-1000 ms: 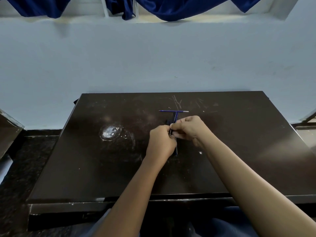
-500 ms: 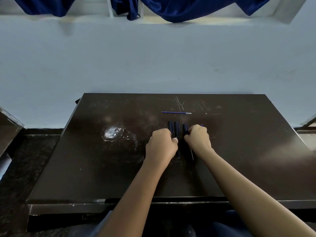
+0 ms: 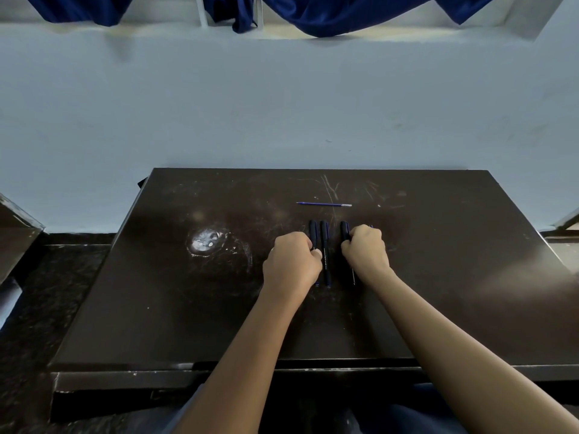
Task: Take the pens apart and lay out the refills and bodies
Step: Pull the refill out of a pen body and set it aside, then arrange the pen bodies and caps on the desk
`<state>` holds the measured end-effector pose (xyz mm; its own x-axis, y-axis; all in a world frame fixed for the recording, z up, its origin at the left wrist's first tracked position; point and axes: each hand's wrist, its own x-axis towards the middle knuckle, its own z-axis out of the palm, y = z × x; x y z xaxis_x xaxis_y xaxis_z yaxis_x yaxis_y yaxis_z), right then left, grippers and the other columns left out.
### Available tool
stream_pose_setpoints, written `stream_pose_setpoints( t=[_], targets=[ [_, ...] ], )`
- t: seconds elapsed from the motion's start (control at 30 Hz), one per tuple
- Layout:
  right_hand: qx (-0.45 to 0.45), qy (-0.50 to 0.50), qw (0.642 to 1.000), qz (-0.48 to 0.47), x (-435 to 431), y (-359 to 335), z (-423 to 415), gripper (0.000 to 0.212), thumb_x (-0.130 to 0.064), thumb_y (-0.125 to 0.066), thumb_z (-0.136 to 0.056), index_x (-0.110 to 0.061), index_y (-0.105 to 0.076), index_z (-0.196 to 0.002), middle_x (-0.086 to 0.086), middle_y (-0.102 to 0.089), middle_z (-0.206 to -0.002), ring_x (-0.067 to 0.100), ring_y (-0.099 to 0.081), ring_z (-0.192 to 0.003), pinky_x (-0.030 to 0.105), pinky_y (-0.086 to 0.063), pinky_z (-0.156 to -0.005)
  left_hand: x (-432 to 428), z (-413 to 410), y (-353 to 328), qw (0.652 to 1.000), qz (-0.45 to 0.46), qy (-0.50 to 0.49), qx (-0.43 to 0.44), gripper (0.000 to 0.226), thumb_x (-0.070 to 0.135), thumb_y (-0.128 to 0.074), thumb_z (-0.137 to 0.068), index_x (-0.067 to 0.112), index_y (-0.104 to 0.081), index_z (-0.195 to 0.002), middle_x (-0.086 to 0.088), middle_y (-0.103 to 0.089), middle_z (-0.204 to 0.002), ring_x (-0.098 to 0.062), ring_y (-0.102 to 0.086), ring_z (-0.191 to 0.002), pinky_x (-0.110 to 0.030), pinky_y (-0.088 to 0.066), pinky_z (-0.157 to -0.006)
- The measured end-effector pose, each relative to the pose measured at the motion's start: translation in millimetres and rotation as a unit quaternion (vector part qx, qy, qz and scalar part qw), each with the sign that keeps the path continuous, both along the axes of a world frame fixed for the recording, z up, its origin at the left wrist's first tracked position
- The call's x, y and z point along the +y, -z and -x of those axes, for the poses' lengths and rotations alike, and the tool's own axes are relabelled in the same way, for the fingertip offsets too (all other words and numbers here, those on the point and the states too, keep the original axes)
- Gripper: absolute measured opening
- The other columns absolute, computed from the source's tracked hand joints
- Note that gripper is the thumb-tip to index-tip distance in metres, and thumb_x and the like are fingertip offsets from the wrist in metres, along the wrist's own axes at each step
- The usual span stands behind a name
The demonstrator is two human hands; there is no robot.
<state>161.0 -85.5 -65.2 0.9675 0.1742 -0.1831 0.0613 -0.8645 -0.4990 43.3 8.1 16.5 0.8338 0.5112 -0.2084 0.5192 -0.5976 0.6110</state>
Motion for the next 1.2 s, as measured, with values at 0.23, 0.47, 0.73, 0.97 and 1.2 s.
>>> stream_pose_setpoints(
  t=[0.23, 0.47, 0.73, 0.97, 1.2],
  targets=[
    [-0.039, -0.010, 0.999, 0.008, 2, -8, 2, 0.013, -0.009, -0.049, -0.085, 0.001, -0.056, -0.088, 0.020, -0.060, -0.101, 0.041, -0.060, -0.088, 0.036, -0.045, -0.066, 3, 0, 2, 1.000, -0.001, -0.004, 0.002, 0.018, 0.022, -0.056, -0.093, 0.011, -0.066, -0.102, -0.005, -0.066, -0.097, -0.019, -0.065, -0.086, -0.030, -0.053, -0.079],
    [0.014, -0.089, 0.995, 0.036, 21, -11, 20, 0.027, -0.028, -0.065, -0.084, -0.003, -0.062, -0.093, 0.014, -0.064, -0.093, 0.033, -0.066, -0.086, 0.042, -0.057, -0.072, 4, 0, 1, 1.000, 0.000, -0.012, 0.008, 0.020, 0.023, -0.056, -0.093, 0.012, -0.065, -0.107, -0.004, -0.067, -0.103, -0.020, -0.065, -0.091, -0.032, -0.053, -0.080],
    [0.062, -0.065, 0.995, 0.049, 21, -14, 20, 0.018, -0.019, -0.067, -0.083, -0.004, -0.059, -0.088, 0.008, -0.063, -0.081, 0.025, -0.066, -0.076, 0.034, -0.057, -0.063, 5, 0, -2, 1.000, 0.002, -0.021, 0.016, 0.022, 0.022, -0.050, -0.096, 0.011, -0.063, -0.110, -0.003, -0.061, -0.102, -0.018, -0.061, -0.087, -0.030, -0.050, -0.078],
    [0.314, -0.044, 0.912, -0.259, 19, -74, 20, 0.009, -0.008, -0.064, -0.081, -0.003, -0.063, -0.074, 0.010, -0.066, -0.062, 0.012, -0.062, -0.051, 0.022, -0.055, -0.052, 11, -9, -3, 0.985, 0.136, -0.097, -0.042, 0.052, 0.040, -0.025, -0.100, 0.004, -0.061, -0.108, -0.013, -0.065, -0.106, -0.022, -0.061, -0.084, -0.029, -0.048, -0.074],
    [0.380, -0.112, 0.875, -0.279, 6, -99, 27, 0.006, -0.006, -0.065, -0.086, -0.005, -0.067, -0.080, 0.005, -0.071, -0.062, 0.006, -0.068, -0.055, 0.015, -0.054, -0.052, 10, -10, -3, 0.946, 0.284, -0.144, -0.062, 0.034, 0.027, -0.039, -0.099, 0.008, -0.067, -0.106, -0.012, -0.069, -0.101, -0.020, -0.070, -0.081, -0.031, -0.059, -0.064]
  ],
)
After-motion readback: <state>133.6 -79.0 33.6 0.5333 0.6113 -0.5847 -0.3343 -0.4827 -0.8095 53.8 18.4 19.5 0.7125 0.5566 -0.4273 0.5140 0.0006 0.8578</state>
